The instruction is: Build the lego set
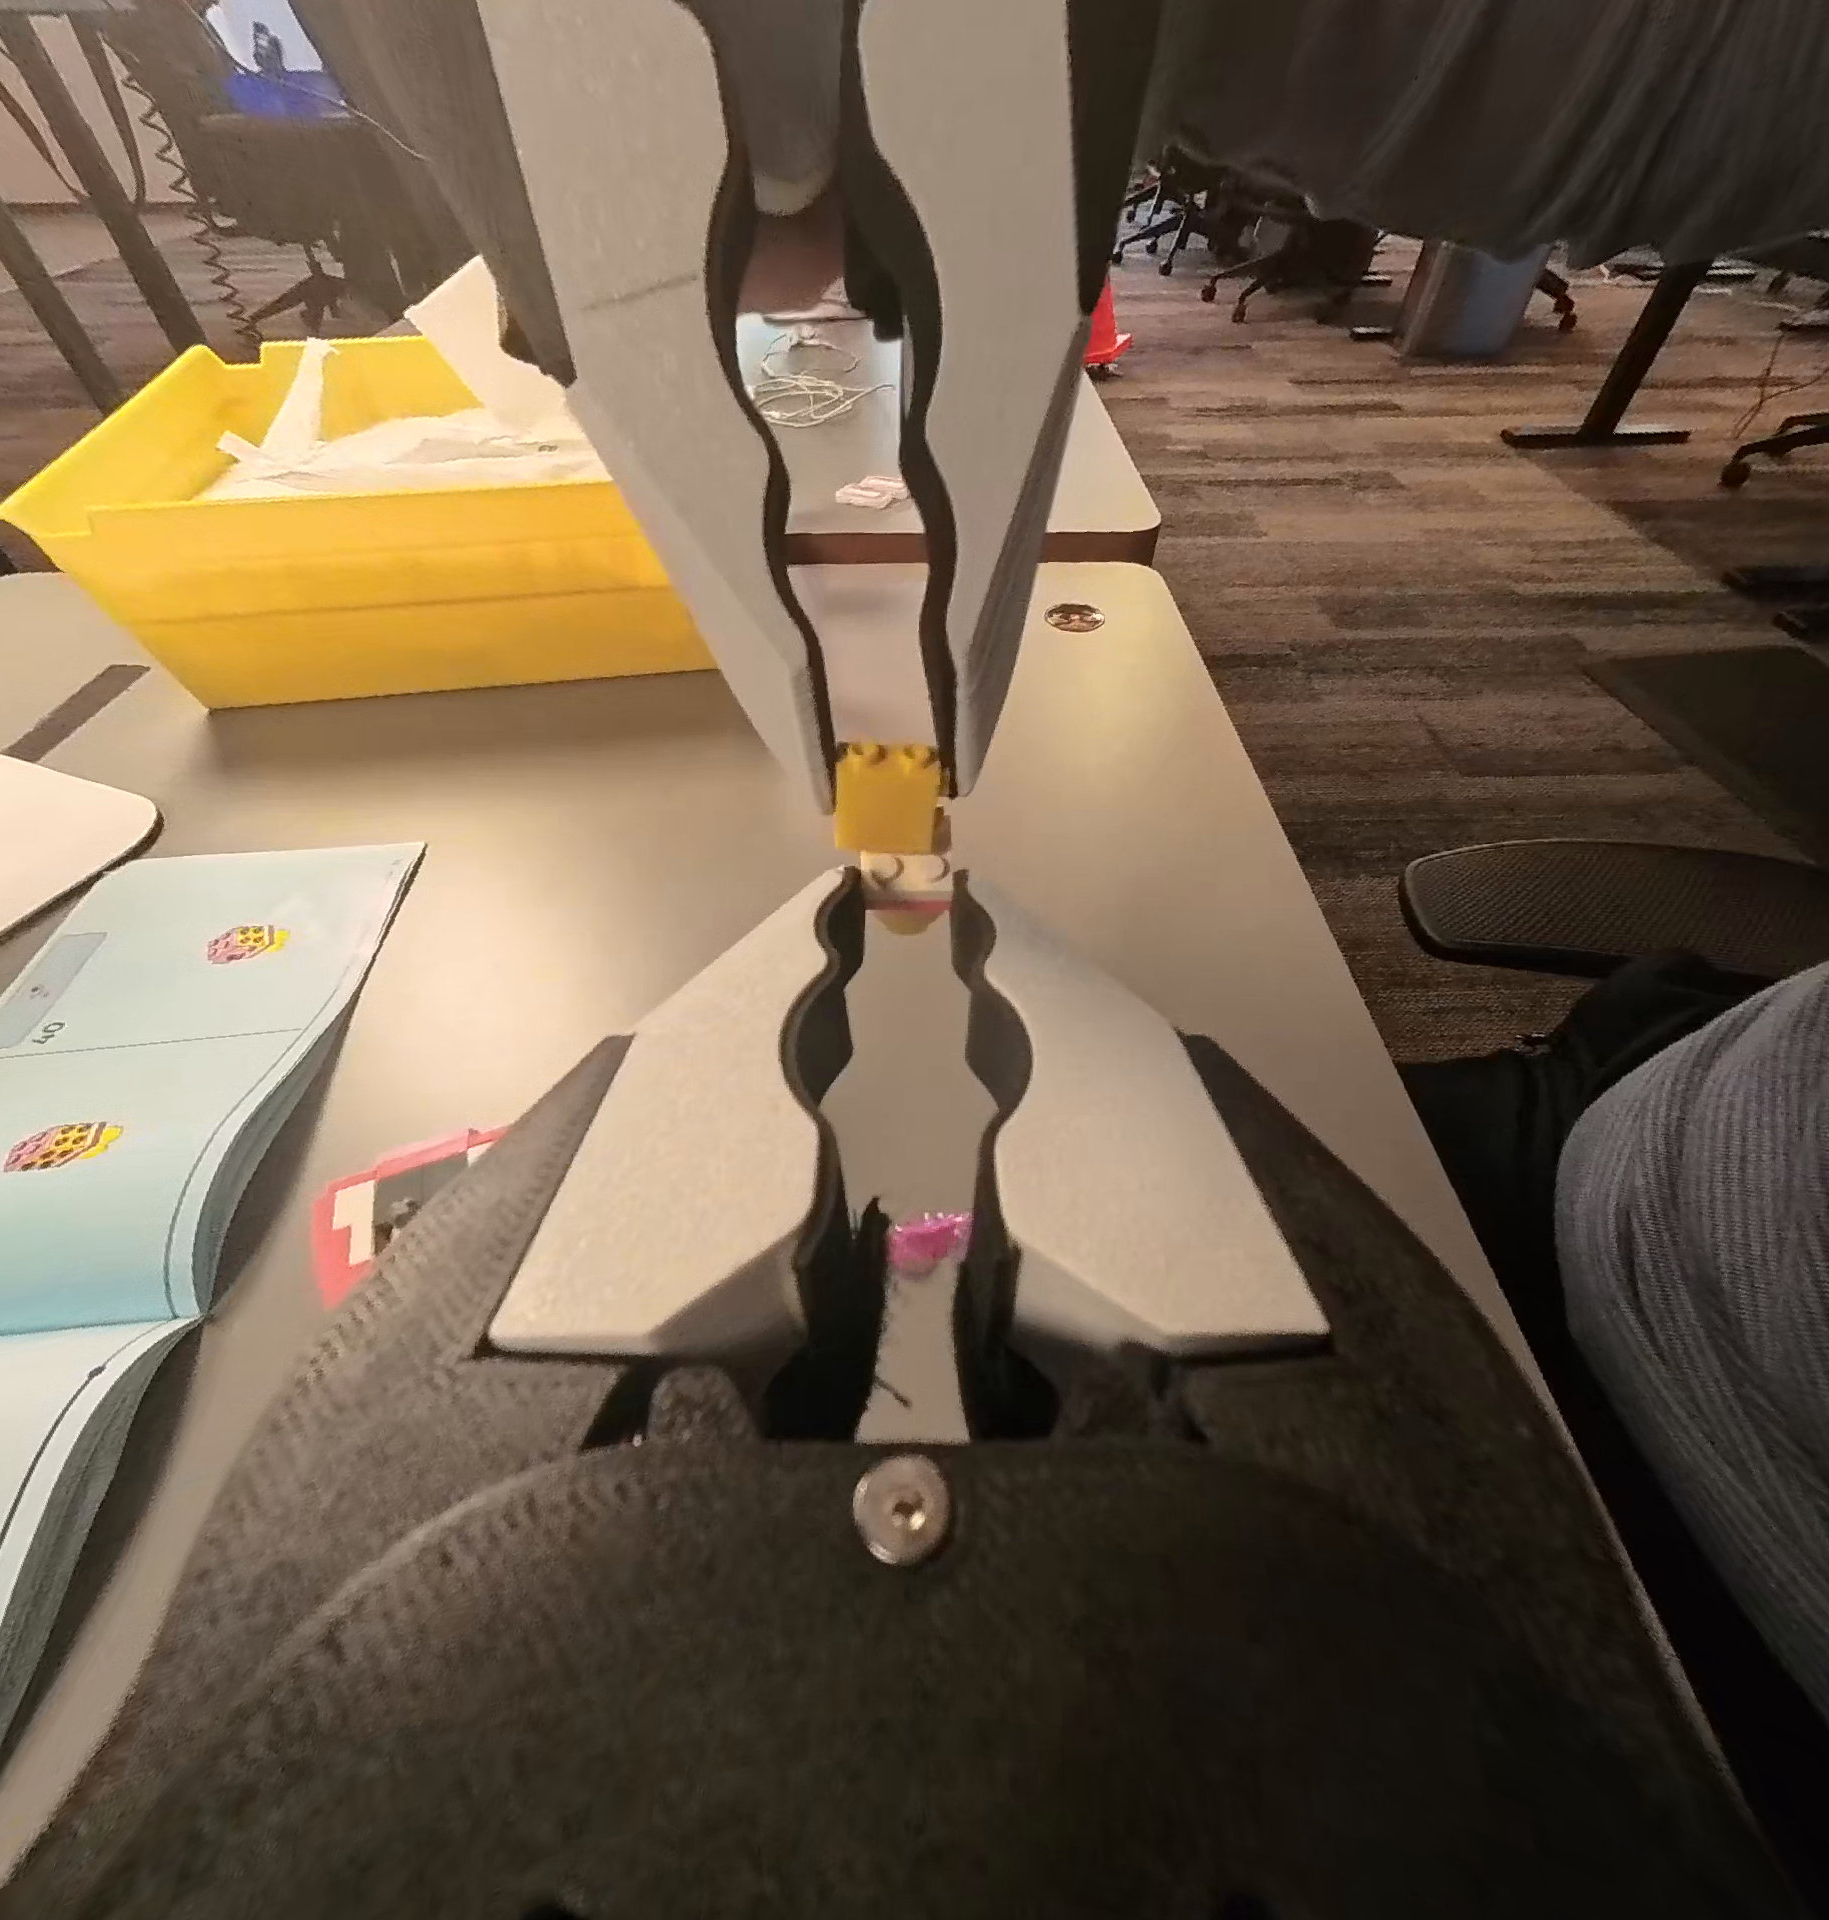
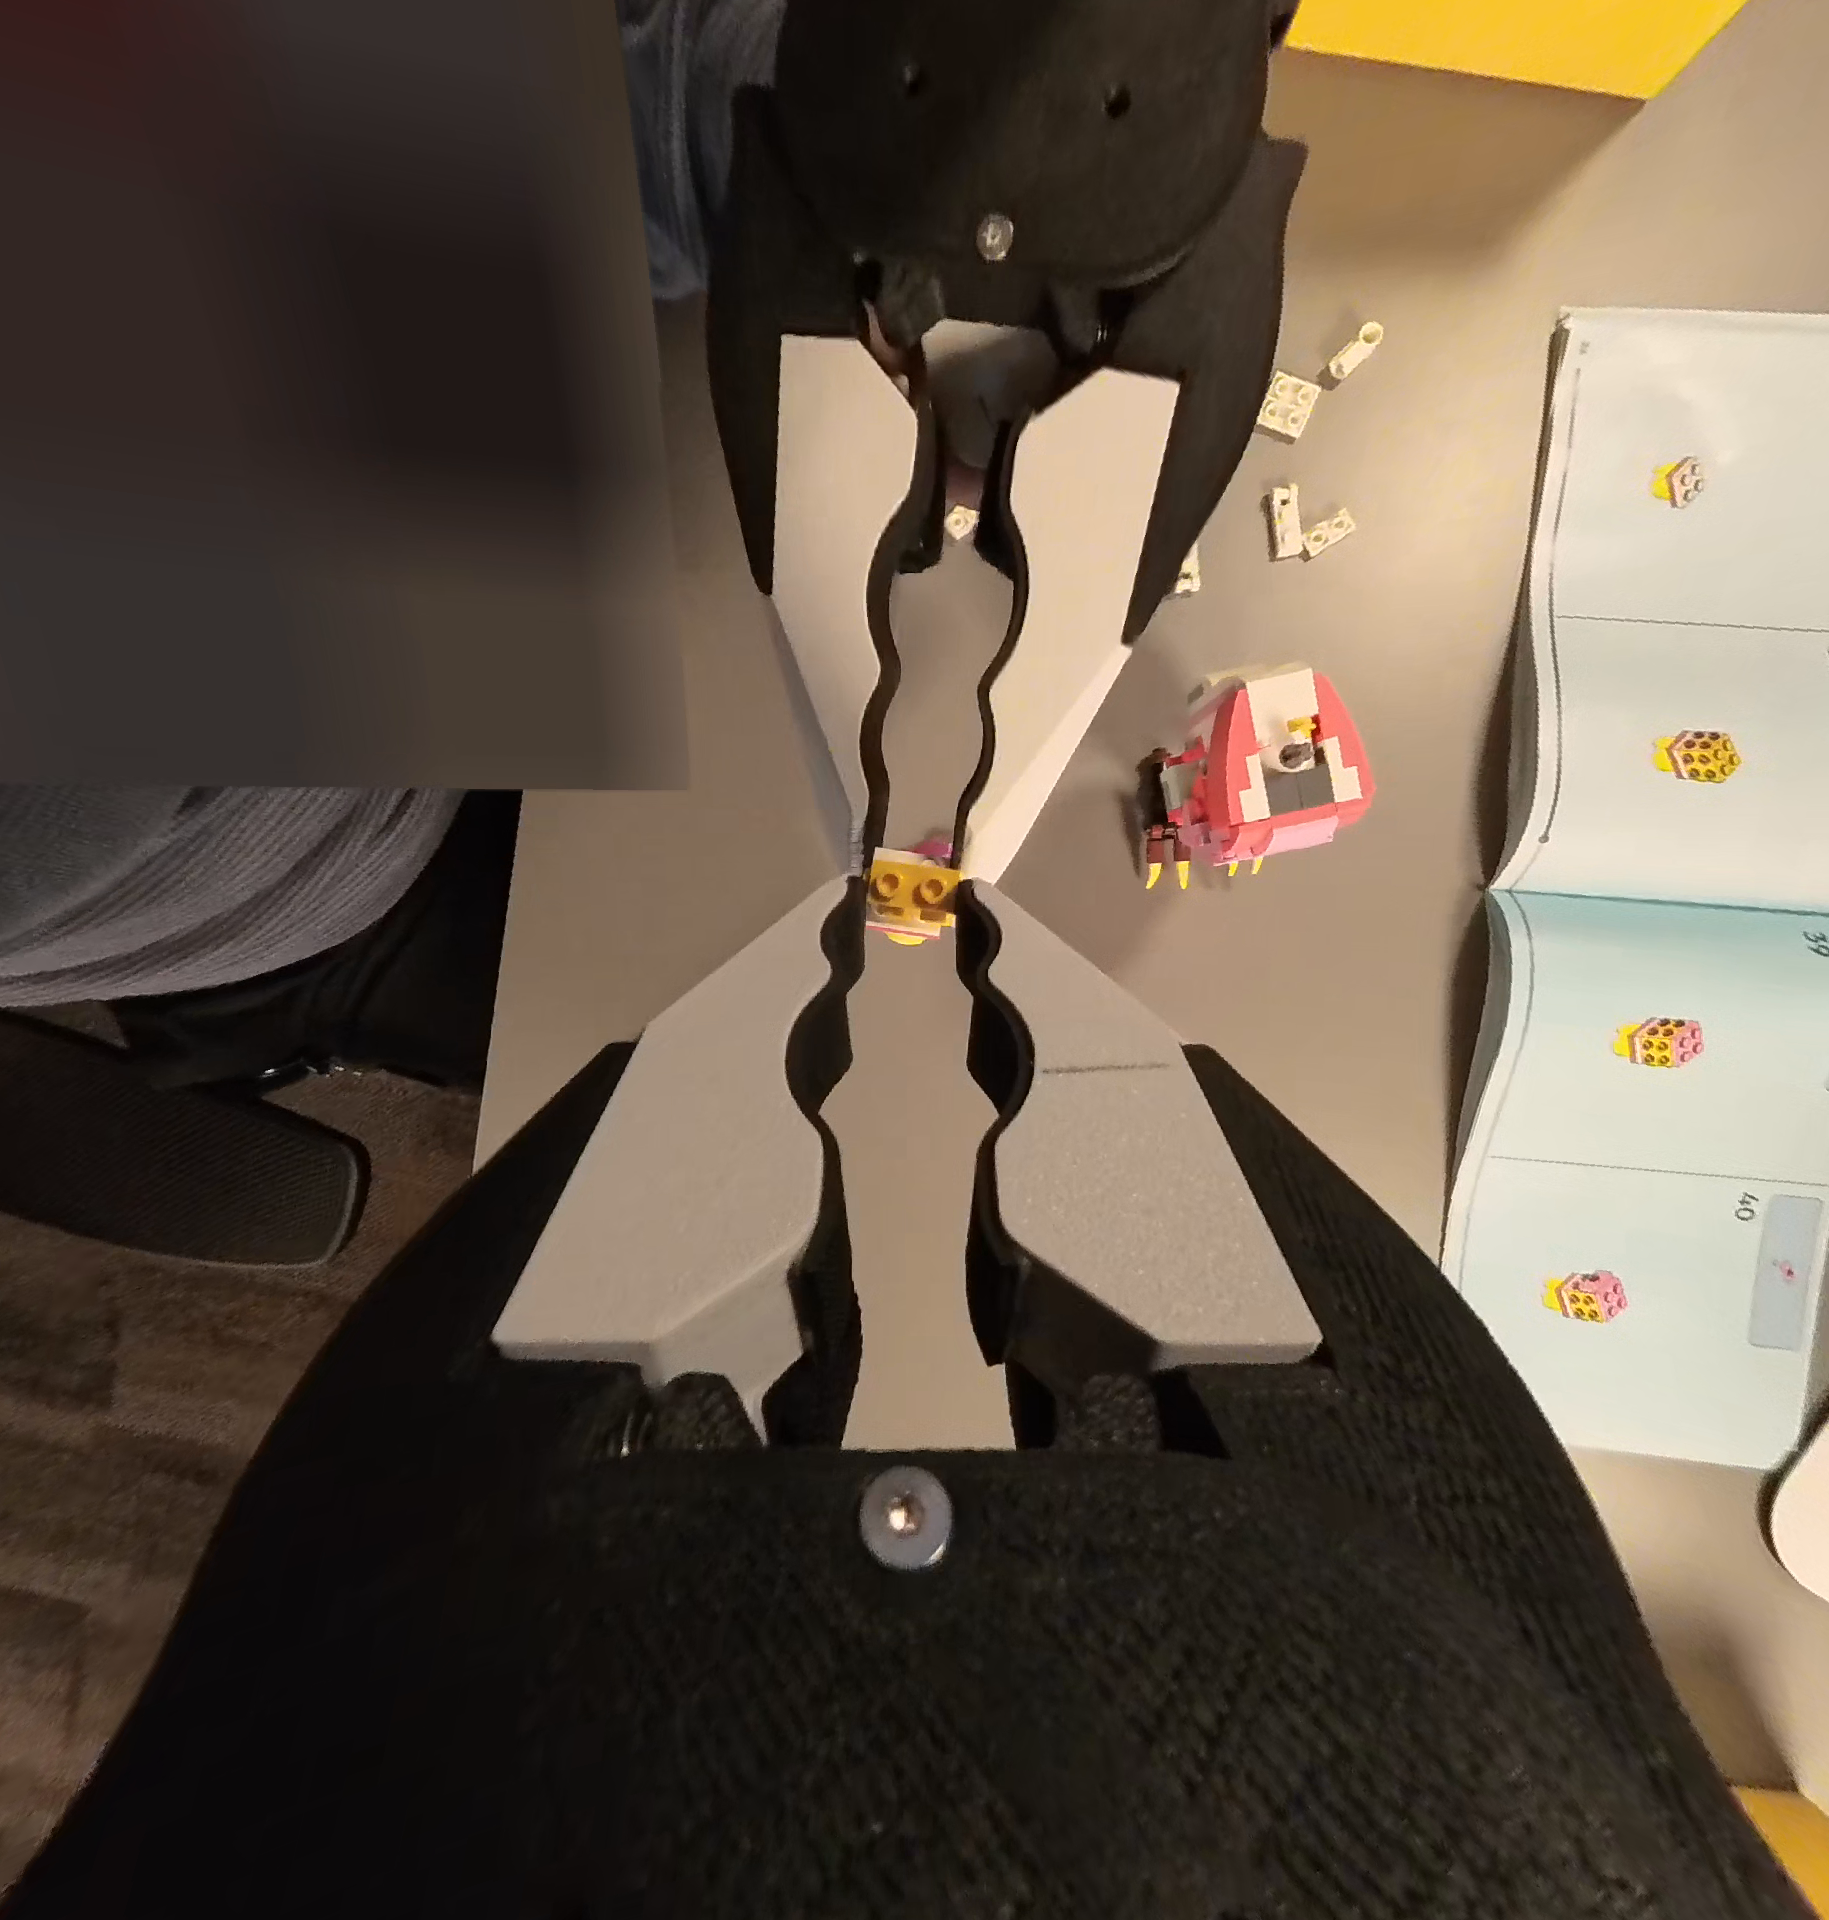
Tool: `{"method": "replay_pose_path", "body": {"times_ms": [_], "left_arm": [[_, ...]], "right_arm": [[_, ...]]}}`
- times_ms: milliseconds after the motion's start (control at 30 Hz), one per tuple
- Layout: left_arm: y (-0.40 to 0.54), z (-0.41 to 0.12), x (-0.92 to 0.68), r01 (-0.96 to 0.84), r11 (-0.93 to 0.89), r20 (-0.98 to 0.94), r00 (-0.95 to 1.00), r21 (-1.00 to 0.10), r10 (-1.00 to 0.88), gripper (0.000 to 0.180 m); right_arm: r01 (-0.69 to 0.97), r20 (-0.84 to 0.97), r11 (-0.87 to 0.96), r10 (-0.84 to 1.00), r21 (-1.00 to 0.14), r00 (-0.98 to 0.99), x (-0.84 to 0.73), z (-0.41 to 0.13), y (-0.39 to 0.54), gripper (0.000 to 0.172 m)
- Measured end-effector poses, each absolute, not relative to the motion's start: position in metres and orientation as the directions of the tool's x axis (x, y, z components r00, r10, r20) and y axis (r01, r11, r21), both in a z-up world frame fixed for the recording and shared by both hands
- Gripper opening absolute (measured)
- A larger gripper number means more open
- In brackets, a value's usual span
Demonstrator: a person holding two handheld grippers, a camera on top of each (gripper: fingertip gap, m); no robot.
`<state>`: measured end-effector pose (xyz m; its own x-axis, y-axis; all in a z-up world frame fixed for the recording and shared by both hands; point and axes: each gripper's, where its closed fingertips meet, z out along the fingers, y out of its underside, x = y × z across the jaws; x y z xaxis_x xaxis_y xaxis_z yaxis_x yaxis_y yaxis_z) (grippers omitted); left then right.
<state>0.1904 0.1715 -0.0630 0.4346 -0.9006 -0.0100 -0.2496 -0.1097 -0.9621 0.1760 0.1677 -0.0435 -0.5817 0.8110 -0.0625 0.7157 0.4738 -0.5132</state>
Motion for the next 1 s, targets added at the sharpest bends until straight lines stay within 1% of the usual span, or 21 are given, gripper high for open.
{"method": "replay_pose_path", "body": {"times_ms": [133, 200, 300, 500, 633, 900, 1000], "left_arm": [[0.1752, -0.069, 0.1872, -0.287, -0.115, -0.03, 0.457, -0.951, -0.889, 0.014], [0.1741, -0.0651, 0.187, -0.261, -0.117, -0.014, 0.451, -0.958, -0.892, 0.014], [0.1757, -0.0674, 0.1853, -0.277, -0.116, -0.027, 0.462, -0.954, -0.886, 0.014], [0.1742, -0.0647, 0.1874, -0.249, -0.119, -0.006, 0.449, -0.961, -0.893, 0.014], [0.1756, -0.0694, 0.1877, -0.269, -0.124, -0.012, 0.453, -0.955, -0.891, 0.014], [0.1759, -0.0716, 0.1867, -0.275, -0.135, -0.004, 0.453, -0.952, -0.891, 0.014], [0.1747, -0.0712, 0.1876, -0.27, -0.14, 0.005, 0.446, -0.953, -0.895, 0.014]], "right_arm": [[0.722, -0.085, 0.481, 0.801, -0.498, -0.592, 0.1774, -0.043, 0.1649, 0.016], [0.722, -0.08, 0.483, 0.802, -0.495, -0.591, 0.1771, -0.0441, 0.1654, 0.016], [0.724, -0.068, 0.486, 0.806, -0.491, -0.587, 0.1763, -0.047, 0.1671, 0.016], [0.723, -0.044, 0.492, 0.812, -0.486, -0.582, 0.1753, -0.0448, 0.1698, 0.016], [0.739, -0.068, 0.513, 0.8, -0.436, -0.596, 0.1798, -0.0497, 0.168, 0.016], [0.772, -0.045, 0.528, 0.815, -0.355, -0.578, 0.1776, -0.052, 0.1738, 0.016], [0.783, -0.077, 0.514, 0.817, -0.349, -0.571, 0.1794, -0.0519, 0.1725, 0.016]]}}
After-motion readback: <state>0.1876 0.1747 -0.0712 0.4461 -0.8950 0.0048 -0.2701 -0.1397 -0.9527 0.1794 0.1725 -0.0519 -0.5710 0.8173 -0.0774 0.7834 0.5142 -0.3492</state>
